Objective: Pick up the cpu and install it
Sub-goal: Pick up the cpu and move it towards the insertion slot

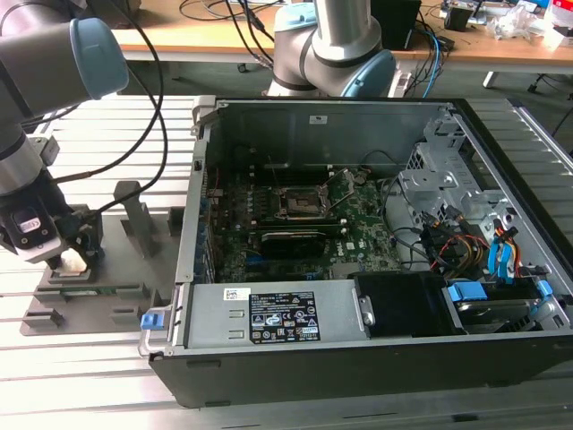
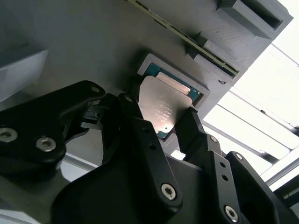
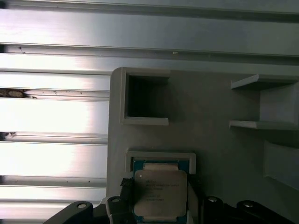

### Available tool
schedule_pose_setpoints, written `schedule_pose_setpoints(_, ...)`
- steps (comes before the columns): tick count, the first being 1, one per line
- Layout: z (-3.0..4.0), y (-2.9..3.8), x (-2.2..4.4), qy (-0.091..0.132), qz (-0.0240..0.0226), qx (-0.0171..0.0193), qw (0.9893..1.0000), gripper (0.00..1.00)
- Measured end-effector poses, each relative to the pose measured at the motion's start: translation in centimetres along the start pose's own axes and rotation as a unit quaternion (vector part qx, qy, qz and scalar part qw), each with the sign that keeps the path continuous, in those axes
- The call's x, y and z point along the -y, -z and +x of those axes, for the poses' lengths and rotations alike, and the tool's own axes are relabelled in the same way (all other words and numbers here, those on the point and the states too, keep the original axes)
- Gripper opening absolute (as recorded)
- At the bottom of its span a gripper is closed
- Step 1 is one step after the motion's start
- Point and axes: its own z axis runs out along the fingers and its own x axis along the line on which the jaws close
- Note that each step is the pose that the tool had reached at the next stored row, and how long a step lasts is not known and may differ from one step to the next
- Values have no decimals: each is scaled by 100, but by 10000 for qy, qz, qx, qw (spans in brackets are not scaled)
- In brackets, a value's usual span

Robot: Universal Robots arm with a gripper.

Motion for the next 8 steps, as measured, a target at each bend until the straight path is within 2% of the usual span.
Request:
schedule_pose_setpoints(2, -1, 32, 0, 0, 0, 0, 10000, 55)
schedule_pose_setpoints(5, -4, 129, -3, 0, 0, 1, 10000, 55)
schedule_pose_setpoints(8, -5, 180, -5, 0, -1, 1, 10000, 55)
